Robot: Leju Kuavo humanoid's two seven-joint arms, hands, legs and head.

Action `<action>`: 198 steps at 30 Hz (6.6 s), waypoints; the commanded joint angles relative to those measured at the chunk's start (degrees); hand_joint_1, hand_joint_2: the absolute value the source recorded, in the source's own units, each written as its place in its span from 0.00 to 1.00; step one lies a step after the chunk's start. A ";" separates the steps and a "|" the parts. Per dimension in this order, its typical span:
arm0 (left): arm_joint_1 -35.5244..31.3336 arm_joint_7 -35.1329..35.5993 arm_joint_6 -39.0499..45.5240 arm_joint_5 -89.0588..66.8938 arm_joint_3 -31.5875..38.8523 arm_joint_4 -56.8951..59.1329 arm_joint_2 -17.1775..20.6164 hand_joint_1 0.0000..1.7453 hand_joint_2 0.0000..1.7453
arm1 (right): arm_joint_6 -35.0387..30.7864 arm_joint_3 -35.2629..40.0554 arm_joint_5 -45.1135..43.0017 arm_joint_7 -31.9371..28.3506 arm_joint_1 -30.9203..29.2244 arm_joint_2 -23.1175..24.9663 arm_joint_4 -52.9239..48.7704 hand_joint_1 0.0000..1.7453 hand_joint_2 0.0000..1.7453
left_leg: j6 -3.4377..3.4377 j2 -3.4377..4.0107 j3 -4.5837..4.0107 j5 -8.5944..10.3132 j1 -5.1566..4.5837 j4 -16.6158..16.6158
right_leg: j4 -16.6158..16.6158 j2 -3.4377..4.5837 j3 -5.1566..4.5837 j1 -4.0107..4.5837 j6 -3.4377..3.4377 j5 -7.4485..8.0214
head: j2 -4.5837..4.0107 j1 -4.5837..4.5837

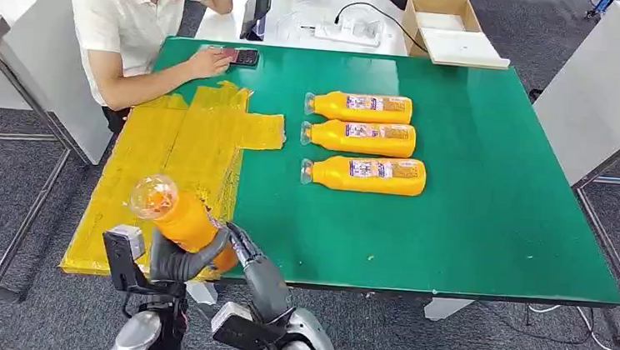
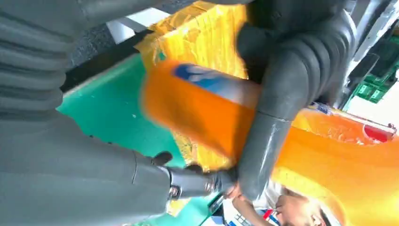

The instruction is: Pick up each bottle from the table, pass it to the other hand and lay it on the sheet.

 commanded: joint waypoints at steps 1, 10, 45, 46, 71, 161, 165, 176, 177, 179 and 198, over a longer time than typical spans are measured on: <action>-9.03 0.72 1.78 -9.34 7.58 12.91 5.21 1.00 1.00 | -3.81 2.50 1.92 -1.95 3.45 -3.16 -6.99 0.00 0.00 | -0.12 -0.07 0.19 0.02 0.07 -0.10 | -0.07 -0.15 0.22 0.08 -0.13 -0.03 | 0.00 0.04; -20.91 7.71 14.98 -42.84 12.24 27.80 9.45 1.00 1.00 | -7.26 1.15 1.46 -5.04 5.88 -3.63 -14.91 0.00 0.00 | -0.12 -0.10 0.12 0.02 0.11 -0.03 | 0.00 -0.21 0.16 0.10 -0.13 -0.06 | 0.00 0.04; -28.97 15.15 -6.38 -61.50 1.62 45.58 8.81 0.73 1.00 | -2.42 0.12 -2.28 -6.05 4.98 -2.82 -9.72 0.00 1.00 | -0.09 0.00 0.34 0.02 0.04 -0.13 | -0.03 -0.11 0.33 0.04 -0.10 -0.04 | 0.00 0.04; -29.03 15.18 -6.95 -61.51 1.38 45.66 8.86 0.22 1.00 | -2.39 0.11 -2.27 -6.03 4.96 -2.80 -9.57 0.00 1.00 | -0.12 -0.04 0.40 0.01 0.06 -0.13 | -0.06 -0.17 0.41 0.06 -0.13 -0.06 | 0.00 0.02; -27.06 8.19 -24.97 -49.03 1.98 41.50 11.79 0.00 1.00 | -2.68 -1.20 -2.19 -7.61 3.92 -1.19 -2.95 0.00 1.00 | -0.10 0.03 0.67 0.01 0.01 -0.16 | -0.06 0.03 0.67 0.00 -0.12 0.02 | 0.00 0.02; 0.37 -5.70 -18.28 -10.54 0.38 -3.17 1.40 0.00 1.00 | -13.28 -41.99 47.81 22.02 -13.89 -12.49 22.01 0.00 1.00 | -0.09 -0.15 0.19 -0.01 0.00 0.00 | -0.05 -0.20 0.29 0.01 -0.13 -0.03 | -0.02 0.00; -0.30 -5.66 -18.84 -10.27 -0.35 -3.26 1.50 0.00 1.00 | -10.16 -38.92 49.78 24.18 -15.34 -13.46 23.68 0.00 1.00 | -0.07 -0.15 0.25 -0.01 -0.02 -0.04 | -0.08 -0.20 0.32 -0.01 -0.11 -0.02 | -0.02 0.00; -3.36 -5.53 -21.92 -7.20 -1.68 -0.35 1.14 0.00 1.00 | -0.63 -32.94 51.60 25.96 -17.68 -14.94 27.85 1.00 1.00 | -0.06 -0.13 0.38 0.07 -0.01 -0.07 | -0.12 -0.34 0.44 -0.01 -0.09 0.01 | -0.02 0.02; -3.46 -5.53 -21.92 -7.19 -1.69 -0.20 1.14 0.00 1.00 | -0.29 -32.60 51.84 25.81 -17.45 -14.90 28.03 1.00 1.00 | -0.02 -0.10 0.40 0.06 -0.03 -0.03 | -0.10 -0.28 0.43 -0.02 -0.05 0.01 | 0.00 0.00; -3.46 -5.53 -21.92 -7.19 -1.69 -0.20 1.14 0.00 1.00 | -0.29 -32.60 51.84 25.81 -17.45 -14.90 28.03 1.00 1.00 | -0.04 -0.09 0.52 0.05 -0.01 -0.05 | -0.13 -0.30 0.56 0.00 -0.07 0.01 | -0.02 0.02; -1.86 7.93 -15.87 8.47 0.98 6.63 0.01 0.00 1.00 | 3.50 -33.80 12.53 1.00 -4.84 -5.80 -2.17 1.00 1.00 | -0.05 0.02 0.85 0.02 0.01 -0.06 | -0.15 -0.15 0.82 0.04 -0.06 0.03 | -0.02 0.04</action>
